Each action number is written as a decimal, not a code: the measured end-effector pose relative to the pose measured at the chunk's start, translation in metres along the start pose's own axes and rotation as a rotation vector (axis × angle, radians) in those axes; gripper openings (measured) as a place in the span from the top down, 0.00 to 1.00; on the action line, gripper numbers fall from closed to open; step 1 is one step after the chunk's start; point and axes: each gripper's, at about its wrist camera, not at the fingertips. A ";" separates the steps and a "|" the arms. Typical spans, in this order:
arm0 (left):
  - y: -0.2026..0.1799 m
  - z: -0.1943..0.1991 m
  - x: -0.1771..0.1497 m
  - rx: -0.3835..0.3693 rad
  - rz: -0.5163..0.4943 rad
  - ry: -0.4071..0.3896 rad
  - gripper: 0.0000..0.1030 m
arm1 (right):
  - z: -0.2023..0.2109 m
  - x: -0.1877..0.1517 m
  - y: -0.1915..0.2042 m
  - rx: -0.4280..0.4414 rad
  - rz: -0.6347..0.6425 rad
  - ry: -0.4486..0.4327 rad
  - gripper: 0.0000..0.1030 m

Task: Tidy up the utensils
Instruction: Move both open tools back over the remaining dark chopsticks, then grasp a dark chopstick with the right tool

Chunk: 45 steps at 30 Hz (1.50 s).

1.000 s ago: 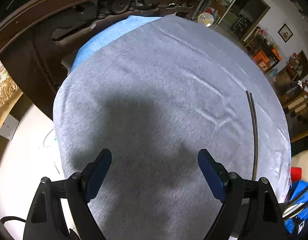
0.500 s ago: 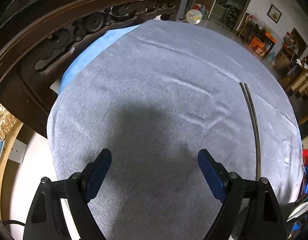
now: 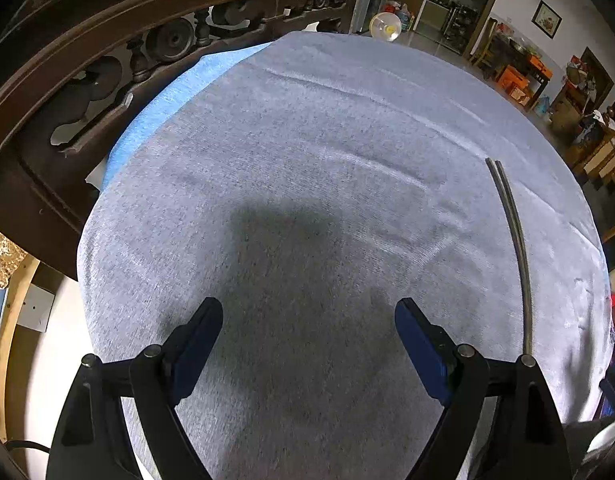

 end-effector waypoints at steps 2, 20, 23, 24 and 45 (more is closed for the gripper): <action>-0.001 -0.005 0.002 0.001 -0.002 0.006 0.15 | -0.013 0.020 0.002 -0.017 0.034 0.042 0.04; -0.014 -0.028 0.013 0.069 -0.067 -0.025 0.15 | -0.169 0.131 0.133 0.122 0.268 0.414 0.37; -0.015 -0.030 0.014 0.078 -0.084 -0.029 0.15 | -0.187 0.131 0.142 0.105 0.278 0.463 0.45; -0.016 -0.030 0.013 0.079 -0.087 -0.032 0.15 | -0.190 0.130 0.144 0.103 0.281 0.473 0.46; -0.021 -0.037 0.049 -0.031 -0.071 0.056 0.10 | -0.206 0.118 0.175 -0.103 0.419 0.536 0.82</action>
Point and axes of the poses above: each gripper's, at about its wrist camera, not at the fingertips, and z roughly against the way its jaws point, y to its left, x to its top, and after that the axes turned 8 degrees about x, right-handed
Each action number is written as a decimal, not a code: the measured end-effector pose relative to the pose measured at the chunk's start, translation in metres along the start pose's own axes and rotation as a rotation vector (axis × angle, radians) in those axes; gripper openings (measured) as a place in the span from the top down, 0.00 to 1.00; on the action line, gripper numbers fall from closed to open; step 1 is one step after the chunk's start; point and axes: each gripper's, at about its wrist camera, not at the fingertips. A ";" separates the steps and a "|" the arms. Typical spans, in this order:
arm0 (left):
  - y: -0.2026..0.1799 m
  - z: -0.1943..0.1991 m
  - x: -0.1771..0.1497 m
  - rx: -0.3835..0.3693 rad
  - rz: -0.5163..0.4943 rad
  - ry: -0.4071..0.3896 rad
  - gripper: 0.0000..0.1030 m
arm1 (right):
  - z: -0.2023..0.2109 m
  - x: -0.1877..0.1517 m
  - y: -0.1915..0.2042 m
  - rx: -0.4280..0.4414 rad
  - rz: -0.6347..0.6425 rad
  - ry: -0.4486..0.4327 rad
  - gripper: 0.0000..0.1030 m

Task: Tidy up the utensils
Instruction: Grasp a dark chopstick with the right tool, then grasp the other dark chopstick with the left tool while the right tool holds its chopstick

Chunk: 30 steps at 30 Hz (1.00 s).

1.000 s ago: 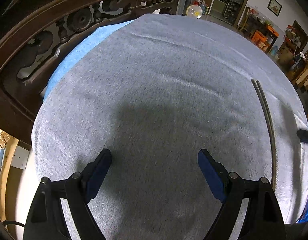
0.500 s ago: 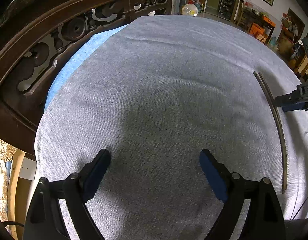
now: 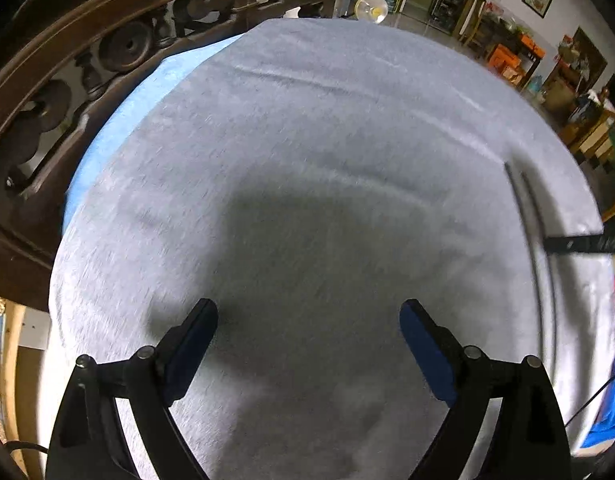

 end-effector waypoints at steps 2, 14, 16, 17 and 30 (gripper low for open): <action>-0.005 0.001 0.010 -0.010 -0.022 0.001 0.10 | -0.002 -0.001 0.008 -0.056 0.047 0.006 0.92; -0.115 -0.006 0.101 -0.180 -0.232 0.216 0.12 | 0.005 -0.045 -0.043 -0.050 -0.065 0.022 0.94; -0.139 -0.012 0.108 -0.187 -0.245 0.266 0.17 | 0.007 -0.054 -0.051 -0.023 -0.091 0.009 0.94; -0.147 -0.018 0.110 -0.195 -0.256 0.300 0.17 | 0.007 -0.055 -0.053 -0.014 -0.097 0.005 0.94; -0.207 -0.069 0.118 -0.059 -0.300 0.523 0.83 | 0.024 -0.087 -0.088 0.052 -0.103 -0.032 0.93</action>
Point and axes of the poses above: each gripper's, at about its wrist camera, not at the fingertips, and z roughly against the way its jaws point, y to its left, x to its top, and after that the axes turned 8 degrees about x, right-handed
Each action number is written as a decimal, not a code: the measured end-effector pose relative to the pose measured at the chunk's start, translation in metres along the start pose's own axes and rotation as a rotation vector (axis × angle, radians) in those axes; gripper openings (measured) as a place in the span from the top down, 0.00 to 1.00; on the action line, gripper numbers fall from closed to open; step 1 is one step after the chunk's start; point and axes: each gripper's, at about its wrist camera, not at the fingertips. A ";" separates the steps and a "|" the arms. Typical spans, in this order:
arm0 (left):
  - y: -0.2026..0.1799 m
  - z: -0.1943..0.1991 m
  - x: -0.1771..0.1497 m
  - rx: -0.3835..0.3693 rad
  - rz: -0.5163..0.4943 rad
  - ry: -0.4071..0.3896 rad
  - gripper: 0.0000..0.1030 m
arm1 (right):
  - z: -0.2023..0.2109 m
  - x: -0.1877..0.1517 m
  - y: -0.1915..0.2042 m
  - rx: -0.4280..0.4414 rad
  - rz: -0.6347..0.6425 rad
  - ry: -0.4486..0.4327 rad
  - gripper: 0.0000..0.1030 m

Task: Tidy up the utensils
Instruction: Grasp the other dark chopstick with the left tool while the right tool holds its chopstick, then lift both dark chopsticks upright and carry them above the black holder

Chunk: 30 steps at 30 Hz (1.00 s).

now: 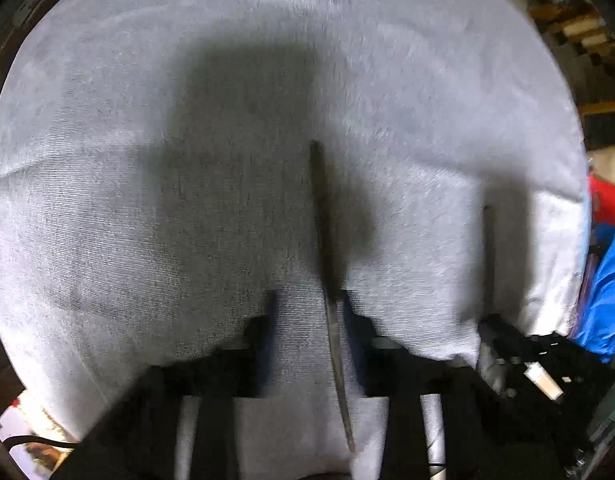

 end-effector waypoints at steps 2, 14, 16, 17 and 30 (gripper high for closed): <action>-0.012 0.001 0.002 0.023 -0.073 -0.002 0.95 | -0.005 -0.001 -0.008 0.003 0.005 -0.001 0.93; -0.018 -0.013 -0.004 0.258 -0.396 0.102 0.95 | -0.010 0.011 0.002 -0.034 0.059 0.124 0.92; -0.015 -0.013 -0.002 0.243 -0.345 0.104 0.95 | -0.013 0.012 0.005 -0.040 0.050 0.132 0.91; -0.010 -0.012 -0.001 0.235 -0.328 0.106 0.95 | -0.011 0.015 0.008 -0.038 0.045 0.136 0.91; 0.018 -0.008 -0.030 0.205 -0.280 0.075 0.95 | -0.013 0.043 0.011 -0.076 -0.002 0.213 0.91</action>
Point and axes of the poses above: each gripper's, at about its wrist camera, not at the fingertips, and z roughly against the way its jaws point, y to its left, x to its top, and after that the axes turned 8 degrees about x, right-handed
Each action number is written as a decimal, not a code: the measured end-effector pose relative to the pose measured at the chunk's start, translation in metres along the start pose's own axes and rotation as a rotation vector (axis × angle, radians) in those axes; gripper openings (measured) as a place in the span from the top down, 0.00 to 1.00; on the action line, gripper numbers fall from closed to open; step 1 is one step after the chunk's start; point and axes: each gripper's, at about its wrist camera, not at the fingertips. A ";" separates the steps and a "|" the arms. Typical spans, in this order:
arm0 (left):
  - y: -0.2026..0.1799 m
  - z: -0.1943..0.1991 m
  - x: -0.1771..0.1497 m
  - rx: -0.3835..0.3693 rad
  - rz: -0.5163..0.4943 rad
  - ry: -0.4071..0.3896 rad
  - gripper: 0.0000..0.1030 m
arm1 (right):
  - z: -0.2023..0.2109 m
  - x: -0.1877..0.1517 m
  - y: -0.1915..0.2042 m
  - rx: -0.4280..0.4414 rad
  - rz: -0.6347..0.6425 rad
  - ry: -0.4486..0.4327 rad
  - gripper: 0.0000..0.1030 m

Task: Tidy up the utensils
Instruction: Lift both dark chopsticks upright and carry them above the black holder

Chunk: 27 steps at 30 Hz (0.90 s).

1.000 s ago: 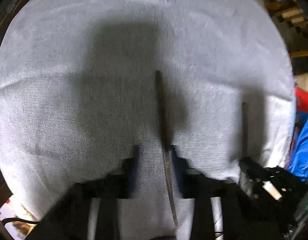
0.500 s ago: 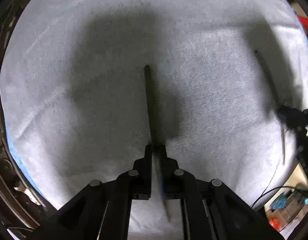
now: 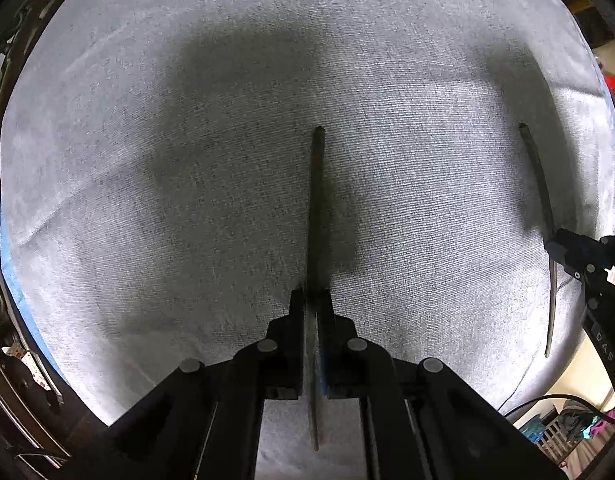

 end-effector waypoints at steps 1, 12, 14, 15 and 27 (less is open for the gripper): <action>0.001 0.001 0.001 0.003 -0.001 0.000 0.95 | -0.001 0.003 0.002 -0.007 0.002 0.000 0.90; 0.010 0.004 -0.005 -0.089 0.065 -0.040 0.95 | 0.005 0.001 0.016 -0.058 0.016 -0.047 0.94; 0.026 0.003 -0.013 -0.141 0.119 -0.062 0.95 | 0.015 -0.009 0.005 -0.017 -0.031 -0.100 0.94; 0.034 0.002 -0.019 -0.172 0.151 -0.074 0.95 | 0.021 -0.015 -0.001 0.003 -0.055 -0.127 0.94; 0.117 0.019 -0.141 -0.366 0.539 -0.425 0.95 | 0.087 -0.108 -0.054 0.270 -0.333 -0.584 0.94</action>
Point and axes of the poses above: each gripper's, at about its wrist camera, not at the fingertips, and z roughly against the way its jaws point, y to its left, x to its top, and after that the axes turned 8 degrees about x, right-handed
